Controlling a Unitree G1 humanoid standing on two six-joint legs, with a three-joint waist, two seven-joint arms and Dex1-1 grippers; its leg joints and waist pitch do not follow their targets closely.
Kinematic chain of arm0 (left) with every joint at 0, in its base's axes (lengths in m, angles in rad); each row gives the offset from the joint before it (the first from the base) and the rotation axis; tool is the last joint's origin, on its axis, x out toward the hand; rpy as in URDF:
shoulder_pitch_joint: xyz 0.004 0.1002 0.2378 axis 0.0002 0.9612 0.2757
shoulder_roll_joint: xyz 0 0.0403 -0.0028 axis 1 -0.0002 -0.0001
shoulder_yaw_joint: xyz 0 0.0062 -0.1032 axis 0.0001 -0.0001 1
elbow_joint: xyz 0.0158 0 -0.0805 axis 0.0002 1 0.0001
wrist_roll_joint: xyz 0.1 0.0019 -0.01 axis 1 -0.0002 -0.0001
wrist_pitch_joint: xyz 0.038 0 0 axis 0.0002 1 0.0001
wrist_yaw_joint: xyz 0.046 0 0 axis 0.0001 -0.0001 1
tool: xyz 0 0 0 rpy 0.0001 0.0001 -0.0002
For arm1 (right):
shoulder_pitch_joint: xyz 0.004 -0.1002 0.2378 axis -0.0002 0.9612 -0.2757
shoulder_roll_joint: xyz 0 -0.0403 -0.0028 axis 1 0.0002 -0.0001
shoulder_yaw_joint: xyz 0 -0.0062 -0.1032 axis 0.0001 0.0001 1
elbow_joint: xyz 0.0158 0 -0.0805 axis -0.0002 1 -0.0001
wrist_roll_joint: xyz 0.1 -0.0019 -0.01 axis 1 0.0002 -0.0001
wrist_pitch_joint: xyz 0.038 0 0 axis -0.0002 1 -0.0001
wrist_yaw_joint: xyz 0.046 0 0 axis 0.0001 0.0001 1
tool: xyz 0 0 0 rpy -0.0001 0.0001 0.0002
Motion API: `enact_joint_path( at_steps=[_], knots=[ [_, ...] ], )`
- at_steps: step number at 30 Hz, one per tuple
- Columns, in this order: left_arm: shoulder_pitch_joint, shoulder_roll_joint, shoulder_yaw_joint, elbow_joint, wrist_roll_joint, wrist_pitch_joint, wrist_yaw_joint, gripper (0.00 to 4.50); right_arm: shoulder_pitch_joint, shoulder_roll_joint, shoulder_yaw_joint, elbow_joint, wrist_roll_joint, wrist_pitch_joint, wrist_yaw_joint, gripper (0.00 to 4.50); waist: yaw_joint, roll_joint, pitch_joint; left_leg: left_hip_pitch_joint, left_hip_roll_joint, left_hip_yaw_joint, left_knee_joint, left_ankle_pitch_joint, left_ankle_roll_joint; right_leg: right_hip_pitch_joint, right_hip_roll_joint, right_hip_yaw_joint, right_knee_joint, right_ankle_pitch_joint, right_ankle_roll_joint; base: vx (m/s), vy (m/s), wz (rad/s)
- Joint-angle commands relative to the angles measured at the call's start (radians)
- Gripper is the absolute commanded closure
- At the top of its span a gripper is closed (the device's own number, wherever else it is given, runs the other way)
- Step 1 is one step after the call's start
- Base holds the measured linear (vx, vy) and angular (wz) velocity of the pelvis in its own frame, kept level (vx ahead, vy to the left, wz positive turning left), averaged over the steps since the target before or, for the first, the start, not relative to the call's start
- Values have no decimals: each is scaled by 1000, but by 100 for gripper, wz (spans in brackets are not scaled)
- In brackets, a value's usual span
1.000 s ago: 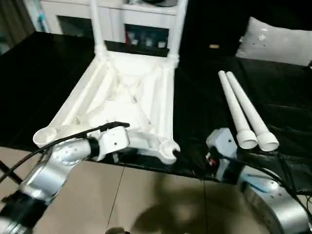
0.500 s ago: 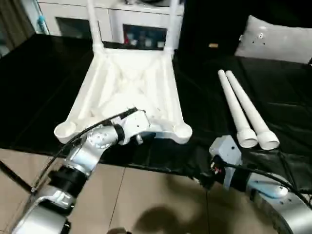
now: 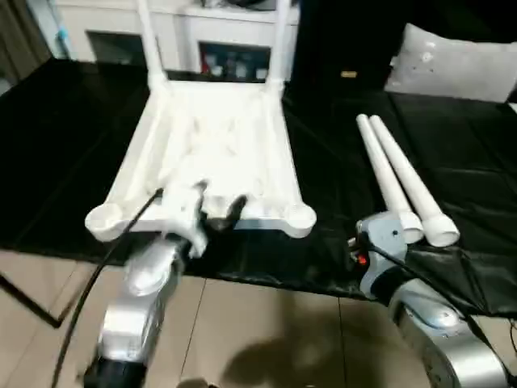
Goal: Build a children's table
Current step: Move to table
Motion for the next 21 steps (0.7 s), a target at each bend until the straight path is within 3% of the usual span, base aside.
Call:
enact_joint_path(
  at_steps=[1, 2, 3, 4, 5, 6, 7, 8, 9, 10, 11, 12, 13, 14, 15, 16, 17, 18, 19, 20, 21],
  knots=[
    [1, -11, 5, -44, 40, 20, 33, 7, -30, 16, -16, 26, -5, 2, -33, 0, -7, -5, -46, 4, 70, -32, -84, -239, -20, 18, -88, 47, -98, -291, -120, 0, 0, 0],
    [-5, -13, 3, -54, 45, 25, 39, 7, -52, 17, -16, 47, -9, 9, -37, 0, -9, 1, -45, 10, 77, -38, -88, -246, -36, 15, -76, 41, -93, -265, -120, 0, 0, 0],
    [-7, -13, 1, -72, 44, 40, 48, 7, -68, 20, -15, 62, -16, 19, -42, 0, -17, -3, -46, 14, 84, -47, -93, -256, -59, 16, -60, 30, -85, -198, -117, 0, 0, 0],
    [-7, -13, 1, -72, 44, 40, 48, 7, -68, 20, -15, 62, -16, 19, -42, 0, -23, 4, -47, 21, 96, -58, -100, -269, -68, 16, -49, 21, -79, -163, -126, 0, 0, 0],
    [-6, -8, -5, -96, 47, 57, 55, 7, -95, 37, -37, 89, -8, 48, -62, 0, -40, 7, -50, 38, 151, -94, -126, -262, -35, 12, -39, 2, -58, -83, -145, 0, 0, 0],
    [18, -8, -6, -132, 36, 96, 72, 7, -112, 66, -76, 98, 13, 82, -90, 0, -52, 19, -46, 44, 204, -125, -150, -241, 34, -3, -46, -16, -17, -33, -185, 0, 0, 0],
    [30, -10, -3, -141, 27, 109, 76, 7, -117, 78, -96, 98, 25, 94, -101, 0, -64, 17, -54, 38, 205, -122, -142, -185, 139, -2, -61, -23, -4, 2, -226, 32, -92, 7],
    [30, -10, -3, -141, 27, 109, 76, 7, -117, 78, -96, 98, 25, 94, -101, 0, -60, 10, -53, 21, 164, -83, -112, -151, 235, 2, -86, -13, -34, 35, -313, 20, -58, 2],
    [38, -9, -3, -147, 29, 115, 82, 7, -116, 81, -103, 91, 32, 100, -103, 0, -57, -10, -58, 2, 98, -41, -66, -131, 256, 15, -98, 5, -74, 71, -363, 42, -116, 6],
    [53, -7, -2, -160, 32, 121, 86, 7, -114, 84, -111, 82, 41, 105, -105, 0, -44, -32, -55, -36, 8, 3, -7, -110, 237, 46, -107, 26, -112, 70, -363, 30, -109, 1],
    [88, 1, 2, -186, 30, 116, 64, 7, -105, 79, -102, 72, 32, 86, -102, 0, -16, -36, -55, -46, 5, -13, 1, -3, 146, 62, -148, 34, -119, -69, -244, 45, -159, -6],
    [102, 4, 4, -195, 26, 111, 51, 7, -100, 74, -89, 72, 19, 67, -100, 0, -2, -28, -50, -57, 22, -20, -37, 23, 67, 57, -104, 30, -107, -129, -51, 23, -101, -10],
    [102, 4, 4, -195, 26, 111, 51, 7, -100, 74, -89, 72, 19, 67, -100, 0, -2, -28, -50, -57, 22, -20, -37, 23, 67, 57, -104, 30, -107, -129, -51, 21, -81, -5],
    [108, 5, 6, -199, 22, 109, 42, 7, -99, 71, -80, 76, 10, 53, -99, 0, -4, -20, -55, -37, 38, -23, -49, -3, 35, 46, -79, 21, -96, -83, -12, 0, 0, 0],
    [108, 5, 6, -199, 22, 109, 42, 7, -99, 71, -80, 76, 10, 53, -99, 0, -5, -17, -51, -25, 46, -23, -58, -35, 17, 39, -68, 17, -92, -46, -2, 0, 0, 0],
    [109, 7, 4, -200, 19, 104, 34, 7, -95, 61, -59, 80, -3, 39, -88, 0, -2, -8, -52, -20, 55, -26, -65, -59, 1, 39, -69, 14, -91, -47, -19, 0, 0, 0],
    [103, 6, -1, -203, 12, 103, 30, 7, -91, 51, -29, 85, -9, 41, -60, 0, 1, -5, -54, -17, 63, -29, -69, -79, -13, 41, -69, 11, -88, -58, -38, 0, 0, 0],
    [99, 3, -3, -200, 11, 102, 32, 7, -89, 49, -20, 88, -10, 43, -52, 0, 1, -2, -47, -11, 68, -29, -75, -125, -21, 39, -70, 10, -90, -105, -46, 0, 0, 0],
    [95, 0, -6, -199, 13, 102, 37, 7, -86, 47, -10, 91, -12, 46, -44, 0, 1, 0, -42, 4, 75, -31, -86, -230, -35, 45, -71, 10, -97, -227, -65, 0, 0, 0],
    [94, -4, -12, -205, 20, 109, 48, 7, -82, 46, -3, 81, -12, 50, -40, 0, 1, 3, -39, 14, 78, -32, -93, -292, -38, 44, -68, 7, -101, -293, -74, 0, 0, 0],
    [103, -6, -17, -221, 16, 120, 47, 7, -75, 48, -3, 68, 4, 55, -33, 0, -2, -3, -25, 38, 76, -28, -99, -417, -36, 37, -64, 0, -124, -447, -80, 0, 0, 0]
  ],
)
